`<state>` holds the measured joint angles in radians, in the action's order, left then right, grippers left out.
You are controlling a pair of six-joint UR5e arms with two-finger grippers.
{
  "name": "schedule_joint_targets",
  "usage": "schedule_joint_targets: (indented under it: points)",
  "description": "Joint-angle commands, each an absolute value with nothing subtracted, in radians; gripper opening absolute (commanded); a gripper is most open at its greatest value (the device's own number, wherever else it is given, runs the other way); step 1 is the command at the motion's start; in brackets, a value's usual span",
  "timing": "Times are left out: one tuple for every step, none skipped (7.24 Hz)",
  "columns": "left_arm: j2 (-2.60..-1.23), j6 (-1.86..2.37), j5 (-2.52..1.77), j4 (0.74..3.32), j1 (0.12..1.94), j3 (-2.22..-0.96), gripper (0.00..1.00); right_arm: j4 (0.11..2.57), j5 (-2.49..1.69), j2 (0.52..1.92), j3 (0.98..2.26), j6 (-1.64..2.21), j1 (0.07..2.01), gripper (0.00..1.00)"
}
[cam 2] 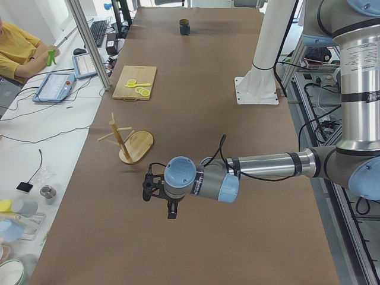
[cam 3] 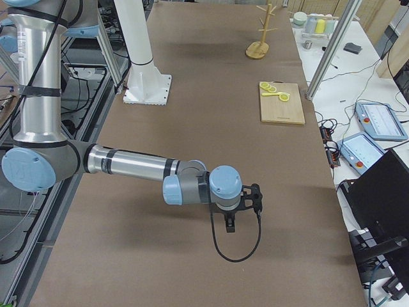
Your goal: Hang cup on storage rack
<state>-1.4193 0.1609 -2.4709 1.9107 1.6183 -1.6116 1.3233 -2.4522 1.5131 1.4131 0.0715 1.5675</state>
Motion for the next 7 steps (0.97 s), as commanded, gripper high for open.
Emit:
schedule_joint_targets:
  points:
    - [-1.42,0.16,-2.471,1.911,1.618,-1.612,0.98,1.263,-2.451,1.482,1.373,0.225,1.459,1.0]
    - [-1.42,0.161,-2.471,1.913,1.618,-1.615,0.98,1.2,-2.421,1.494,1.37,0.26,1.407,1.0]
    - [-1.42,0.161,-2.471,1.913,1.618,-1.617,0.98,1.151,-2.377,1.52,1.37,0.261,1.373,0.99]
    - [-1.42,0.161,-2.473,1.913,1.618,-1.617,0.98,1.135,-2.35,1.522,1.368,0.261,1.35,0.97]
    - [-1.42,0.166,-2.473,1.913,1.618,-1.618,0.98,1.134,-2.336,1.531,1.37,0.255,1.345,0.93]
    - [-1.42,0.182,-2.473,1.914,1.618,-1.62,0.98,1.134,-2.338,1.548,1.38,0.25,1.345,0.88]
    - [-1.42,0.184,-2.473,1.914,1.618,-1.62,0.98,1.134,-2.339,1.549,1.382,0.253,1.345,0.72]
